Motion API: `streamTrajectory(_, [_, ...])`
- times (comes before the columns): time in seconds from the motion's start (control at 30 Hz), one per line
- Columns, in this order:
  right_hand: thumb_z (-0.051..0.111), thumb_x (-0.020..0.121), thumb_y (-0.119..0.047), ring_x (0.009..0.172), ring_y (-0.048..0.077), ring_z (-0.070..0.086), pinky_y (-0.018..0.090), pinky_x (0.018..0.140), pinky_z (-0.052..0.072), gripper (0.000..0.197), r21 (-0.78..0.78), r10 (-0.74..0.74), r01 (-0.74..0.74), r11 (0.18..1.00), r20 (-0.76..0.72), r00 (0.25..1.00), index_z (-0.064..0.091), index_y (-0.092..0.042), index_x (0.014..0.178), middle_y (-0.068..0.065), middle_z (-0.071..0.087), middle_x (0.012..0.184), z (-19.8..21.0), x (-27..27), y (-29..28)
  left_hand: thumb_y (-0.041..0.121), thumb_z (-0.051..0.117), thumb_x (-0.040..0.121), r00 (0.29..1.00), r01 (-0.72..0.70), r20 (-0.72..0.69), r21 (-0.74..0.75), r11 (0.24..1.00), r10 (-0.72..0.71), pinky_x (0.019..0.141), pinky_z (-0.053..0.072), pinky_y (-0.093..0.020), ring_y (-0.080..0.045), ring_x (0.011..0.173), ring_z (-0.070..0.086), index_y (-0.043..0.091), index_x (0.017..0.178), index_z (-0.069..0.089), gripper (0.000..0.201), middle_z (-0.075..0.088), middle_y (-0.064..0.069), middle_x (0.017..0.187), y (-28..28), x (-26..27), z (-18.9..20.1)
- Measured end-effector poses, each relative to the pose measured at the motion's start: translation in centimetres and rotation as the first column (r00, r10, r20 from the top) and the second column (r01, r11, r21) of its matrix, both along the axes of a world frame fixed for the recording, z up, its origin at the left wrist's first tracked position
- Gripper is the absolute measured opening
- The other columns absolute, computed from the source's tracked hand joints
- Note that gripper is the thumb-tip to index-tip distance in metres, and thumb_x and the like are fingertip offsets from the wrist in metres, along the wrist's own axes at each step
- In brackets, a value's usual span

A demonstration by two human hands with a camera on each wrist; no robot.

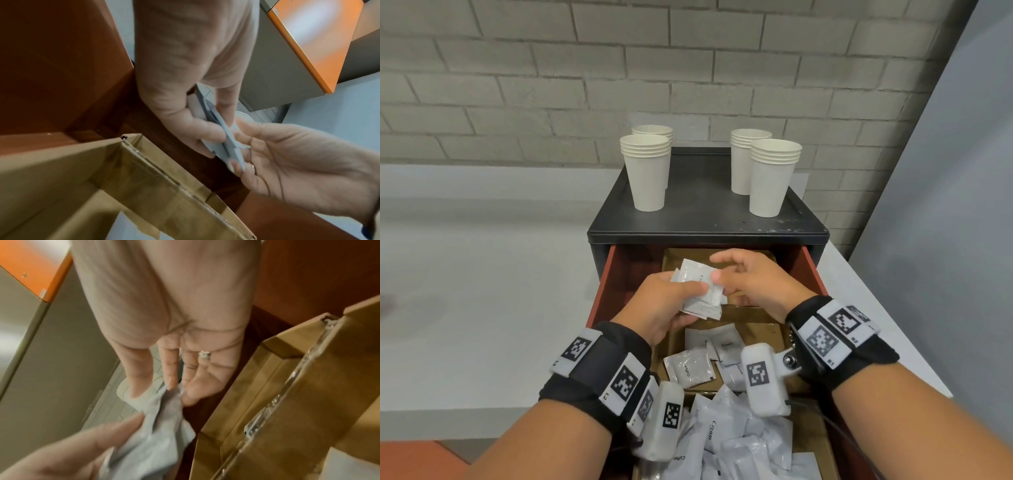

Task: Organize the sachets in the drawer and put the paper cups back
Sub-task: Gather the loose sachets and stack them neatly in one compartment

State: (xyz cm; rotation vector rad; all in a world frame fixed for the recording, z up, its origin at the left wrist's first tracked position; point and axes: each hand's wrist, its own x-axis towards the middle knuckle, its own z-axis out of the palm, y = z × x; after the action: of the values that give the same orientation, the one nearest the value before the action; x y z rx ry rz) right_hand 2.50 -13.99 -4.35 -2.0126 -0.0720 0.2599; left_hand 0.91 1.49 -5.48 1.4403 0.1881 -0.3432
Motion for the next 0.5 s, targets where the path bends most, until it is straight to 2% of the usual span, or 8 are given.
streamTrajectory(0.07, [0.063,0.088,-0.016,0.081,0.012,0.060,0.018,0.063,0.051,0.016,-0.026,-0.020,0.022,0.999,0.074,0.997,0.063,-0.015,0.105,0.007,0.065,0.097,-0.2,-0.1,0.4,0.010,0.062,0.088,0.998,0.055,0.007,-0.010,0.998,-0.055,0.065,0.057,-0.022,-0.016,0.083,0.068,0.018,0.096,0.060,0.012,0.070,-0.006,0.095,0.0,-0.1,0.1])
streamTrajectory(0.13, [0.063,0.088,-0.013,0.074,0.013,0.058,0.015,0.057,0.049,0.002,-0.020,-0.056,0.058,0.998,0.111,0.992,0.063,-0.012,0.090,0.013,0.066,0.093,-0.2,-0.1,0.4,0.007,0.063,0.087,0.995,0.104,0.011,-0.015,0.994,-0.104,0.071,0.056,-0.025,-0.018,0.089,0.069,0.015,0.104,0.061,0.019,0.070,-0.008,0.102,0.1,-0.1,0.2])
streamTrajectory(0.23, [0.060,0.090,-0.014,0.071,0.012,0.058,0.014,0.056,0.047,0.007,0.005,-0.111,0.111,0.994,0.094,0.989,0.059,-0.014,0.083,0.013,0.069,0.097,0.0,-0.1,0.0,-0.002,0.061,0.085,0.986,0.169,0.014,-0.022,0.985,-0.169,0.063,0.055,-0.019,-0.017,0.085,0.069,0.014,0.101,0.061,0.022,0.070,-0.008,0.100,0.1,-0.2,0.2])
streamTrajectory(0.33, [0.056,0.092,-0.015,0.066,0.008,0.058,0.016,0.057,0.048,0.011,0.019,-0.146,0.145,0.989,0.087,0.986,0.057,-0.015,0.081,0.007,0.068,0.092,0.0,0.0,-0.3,-0.004,0.059,0.086,0.985,0.173,0.012,0.001,0.985,-0.173,0.058,0.055,-0.016,-0.020,0.092,0.068,0.015,0.104,0.059,0.026,0.066,-0.007,0.110,0.1,-0.2,0.2])
streamTrajectory(0.4, [0.055,0.093,-0.014,0.072,0.008,0.062,0.016,0.058,0.049,0.013,0.050,-0.191,0.187,0.981,0.085,0.978,0.056,-0.015,0.080,0.003,0.066,0.094,0.0,0.2,-0.4,-0.003,0.060,0.086,0.990,0.138,0.010,0.022,0.990,-0.138,0.056,0.054,-0.014,-0.021,0.093,0.068,0.015,0.109,0.057,0.029,0.064,-0.004,0.110,0.1,-0.1,0.1])
streamTrajectory(0.5, [0.053,0.093,-0.009,0.093,0.013,0.062,0.016,0.058,0.049,0.015,0.097,-0.302,0.292,0.951,0.116,0.946,0.057,-0.016,0.080,0.002,0.062,0.101,0.3,0.5,-1.0,-0.002,0.059,0.087,0.999,0.043,0.015,0.029,0.999,-0.043,0.057,0.054,-0.014,-0.018,0.086,0.066,0.017,0.109,0.053,0.030,0.060,0.000,0.099,0.2,0.2,0.0])
